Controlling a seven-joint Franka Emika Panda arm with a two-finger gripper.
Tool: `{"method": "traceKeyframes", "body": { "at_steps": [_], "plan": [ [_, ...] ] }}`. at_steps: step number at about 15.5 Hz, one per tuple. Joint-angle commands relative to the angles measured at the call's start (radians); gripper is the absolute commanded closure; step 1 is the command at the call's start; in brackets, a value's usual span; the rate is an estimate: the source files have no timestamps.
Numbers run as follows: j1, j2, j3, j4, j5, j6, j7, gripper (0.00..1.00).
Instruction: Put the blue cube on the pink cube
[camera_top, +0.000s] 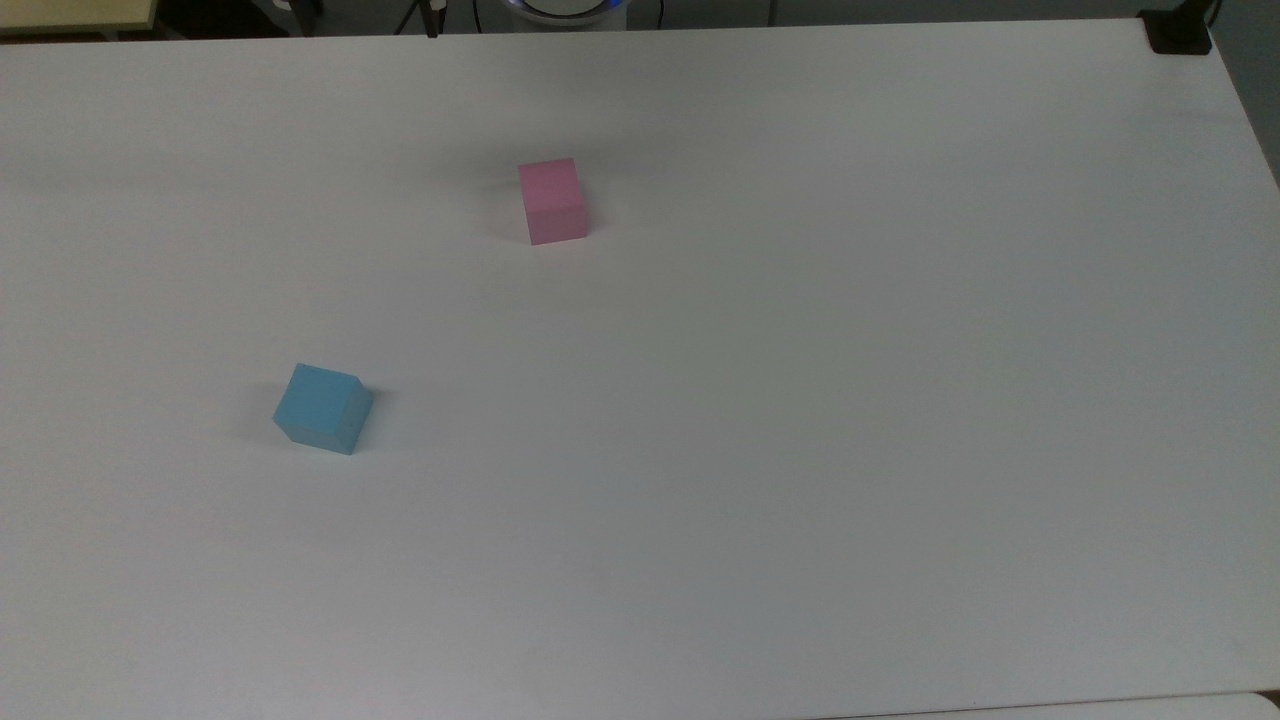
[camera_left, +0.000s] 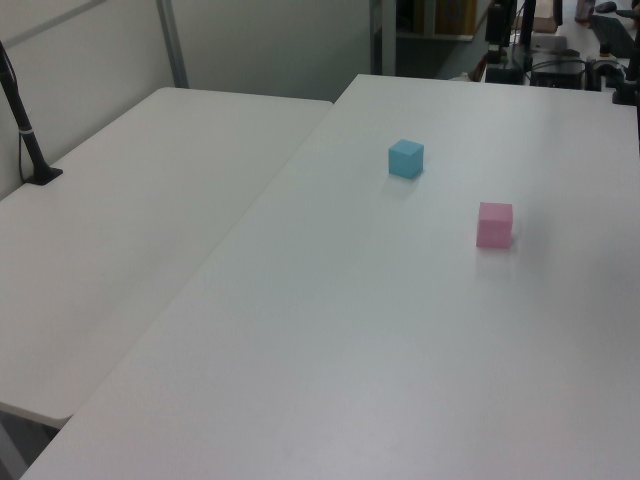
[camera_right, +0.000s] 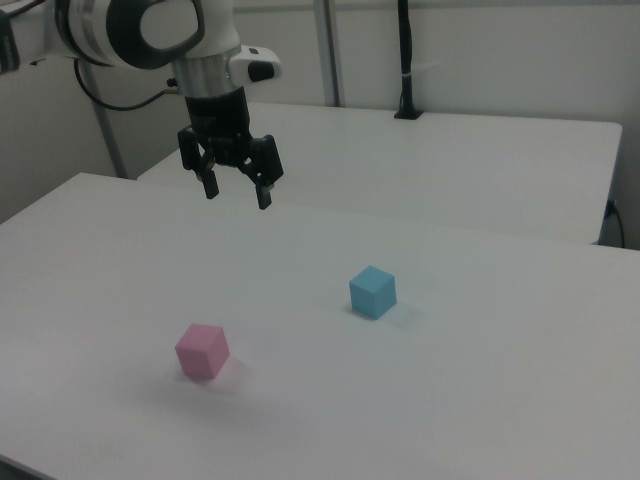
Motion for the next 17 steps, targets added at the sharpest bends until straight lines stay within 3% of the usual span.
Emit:
{"method": "traceKeyframes", "body": {
  "at_steps": [1, 12, 17],
  "plan": [
    [0.009, -0.017, -0.009, -0.012, 0.014, -0.011, -0.019, 0.0],
    [0.011, -0.013, -0.009, -0.012, 0.007, -0.003, -0.022, 0.0],
    [0.003, 0.02, -0.026, -0.01, -0.001, 0.089, -0.025, 0.0]
  ]
}}
